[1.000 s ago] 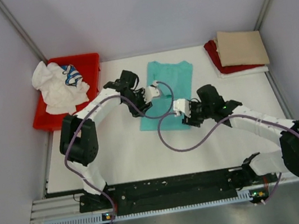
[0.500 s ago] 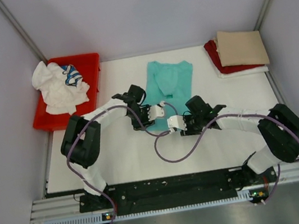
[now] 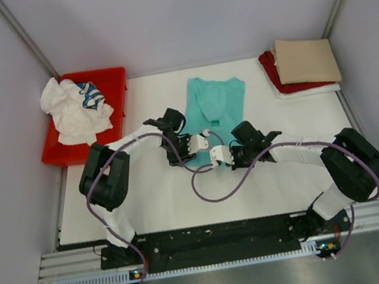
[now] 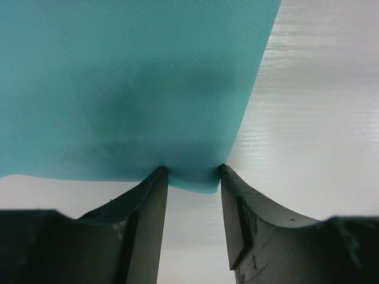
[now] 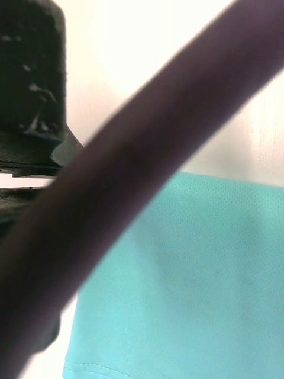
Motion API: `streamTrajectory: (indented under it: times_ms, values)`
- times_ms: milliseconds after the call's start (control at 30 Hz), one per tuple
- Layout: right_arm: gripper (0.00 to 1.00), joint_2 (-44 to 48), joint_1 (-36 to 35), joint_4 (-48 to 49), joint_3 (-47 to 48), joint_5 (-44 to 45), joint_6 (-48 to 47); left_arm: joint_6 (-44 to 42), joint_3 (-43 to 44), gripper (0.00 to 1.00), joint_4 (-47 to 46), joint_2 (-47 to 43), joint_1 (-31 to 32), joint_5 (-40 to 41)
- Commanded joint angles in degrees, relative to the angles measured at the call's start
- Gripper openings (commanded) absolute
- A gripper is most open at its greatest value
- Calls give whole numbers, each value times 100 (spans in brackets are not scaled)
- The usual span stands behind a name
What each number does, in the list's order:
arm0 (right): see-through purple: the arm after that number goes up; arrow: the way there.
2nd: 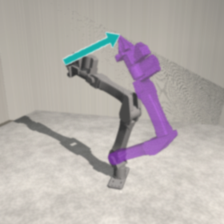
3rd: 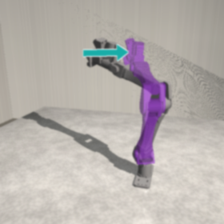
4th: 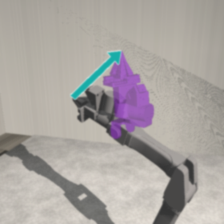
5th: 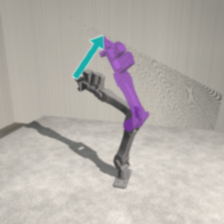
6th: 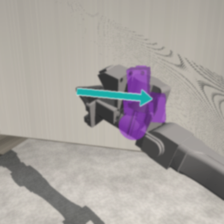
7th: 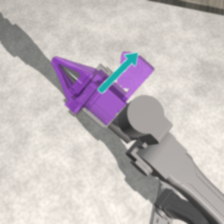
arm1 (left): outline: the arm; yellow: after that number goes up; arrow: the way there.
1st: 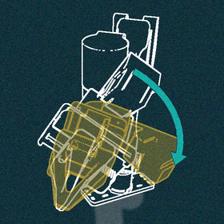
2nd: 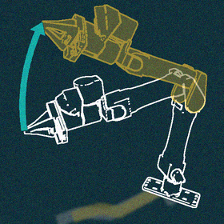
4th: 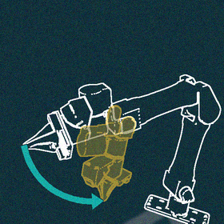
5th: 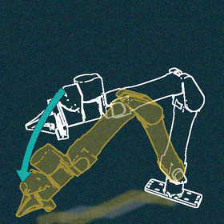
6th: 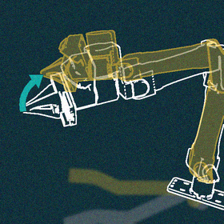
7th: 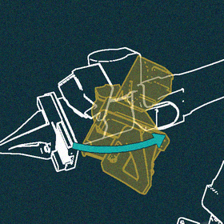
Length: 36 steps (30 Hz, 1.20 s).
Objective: Fold and stack the t-shirts
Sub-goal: Grab one side of the 2/3 rectangular tshirt with both arms, then fold the long partially folded tshirt into a neat square
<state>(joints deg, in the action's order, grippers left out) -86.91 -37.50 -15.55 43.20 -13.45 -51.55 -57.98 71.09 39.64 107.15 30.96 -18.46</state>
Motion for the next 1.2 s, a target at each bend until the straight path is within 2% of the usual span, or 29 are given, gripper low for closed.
streamTrajectory:
  times_ms: [0,33,67,100,233,467,633,767,900,1000,1067,1167]
  values:
    - [0,-54,-65,-141,259,194,303,-329,-87,43,589,279,77,-237]
    - [0,-36,-65,-141,268,211,329,-250,-87,34,502,297,77,-159]
    - [0,-1,-65,-176,277,220,347,-58,-69,11,388,341,59,-19]
    - [0,43,-65,-229,277,212,347,118,44,0,309,376,59,104]
    - [0,393,-179,-510,250,168,347,401,318,0,825,211,-20,-26]
    - [0,1658,-811,-1747,277,-16,681,480,-7,0,2265,-1028,-2,-527]
    - [0,2617,-1680,-2811,452,-499,1032,463,-419,0,3321,-2030,94,-746]
    - [0,3197,-2244,-3129,672,-982,1436,427,-710,0,4112,-2909,410,-843]
    - [0,3593,-2262,-3086,804,-1669,1692,401,-360,0,4719,-3446,595,-1142]
    - [0,3778,-2184,-2980,778,-1442,1736,584,9,0,4659,-3491,578,-1117]
    - [0,3787,-1860,-2884,778,-1406,1788,918,290,0,4378,-3342,560,-950]
    - [0,3638,-1018,-2568,786,-1362,2017,1252,834,0,4035,-2816,403,-739]
